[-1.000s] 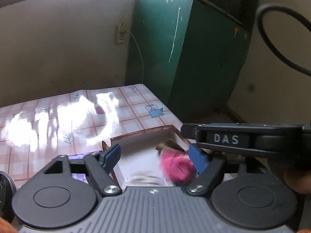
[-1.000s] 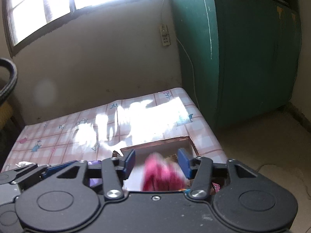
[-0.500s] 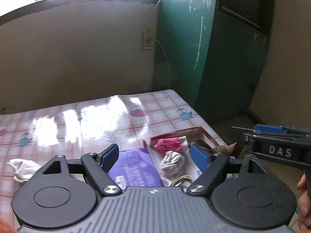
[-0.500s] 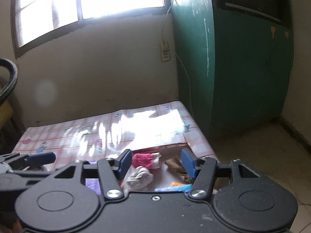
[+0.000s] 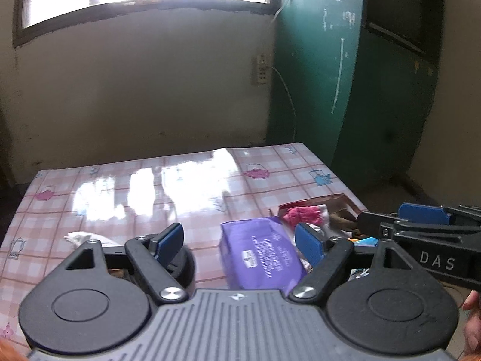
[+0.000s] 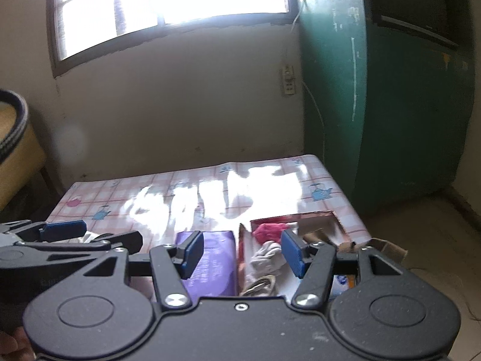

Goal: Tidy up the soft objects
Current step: 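Move both tools back over the tape roll and mesh bag on the table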

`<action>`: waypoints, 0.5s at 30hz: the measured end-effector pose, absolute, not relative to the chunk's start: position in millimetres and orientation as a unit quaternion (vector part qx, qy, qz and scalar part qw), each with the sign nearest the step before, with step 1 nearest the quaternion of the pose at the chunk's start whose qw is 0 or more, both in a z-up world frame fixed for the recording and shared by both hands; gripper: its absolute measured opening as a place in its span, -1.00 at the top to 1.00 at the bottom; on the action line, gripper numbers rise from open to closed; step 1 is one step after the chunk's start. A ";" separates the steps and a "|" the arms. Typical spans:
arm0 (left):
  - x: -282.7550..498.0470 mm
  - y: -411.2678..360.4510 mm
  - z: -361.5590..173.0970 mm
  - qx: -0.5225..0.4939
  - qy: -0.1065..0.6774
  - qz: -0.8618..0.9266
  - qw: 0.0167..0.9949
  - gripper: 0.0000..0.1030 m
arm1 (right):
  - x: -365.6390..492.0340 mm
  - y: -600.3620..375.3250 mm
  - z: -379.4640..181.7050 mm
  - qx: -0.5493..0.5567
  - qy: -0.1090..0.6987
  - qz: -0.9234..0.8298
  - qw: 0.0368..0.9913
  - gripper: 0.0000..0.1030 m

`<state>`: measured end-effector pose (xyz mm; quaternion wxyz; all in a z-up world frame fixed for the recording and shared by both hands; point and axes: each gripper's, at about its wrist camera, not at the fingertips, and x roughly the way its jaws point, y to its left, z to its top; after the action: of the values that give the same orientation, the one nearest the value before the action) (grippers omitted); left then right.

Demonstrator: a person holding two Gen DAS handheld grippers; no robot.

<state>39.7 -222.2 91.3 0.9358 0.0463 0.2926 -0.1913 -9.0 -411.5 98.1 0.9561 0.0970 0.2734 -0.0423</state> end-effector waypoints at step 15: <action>39.5 -170.0 95.4 0.020 0.294 -0.151 0.944 -0.63 | -2.2 -353.8 104.1 0.074 0.280 -0.001 0.957 -0.35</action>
<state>39.5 -170.0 95.4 0.9436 0.0199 0.2939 -0.1512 -2.2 -353.8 104.1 0.9573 0.0736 0.2797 -0.0010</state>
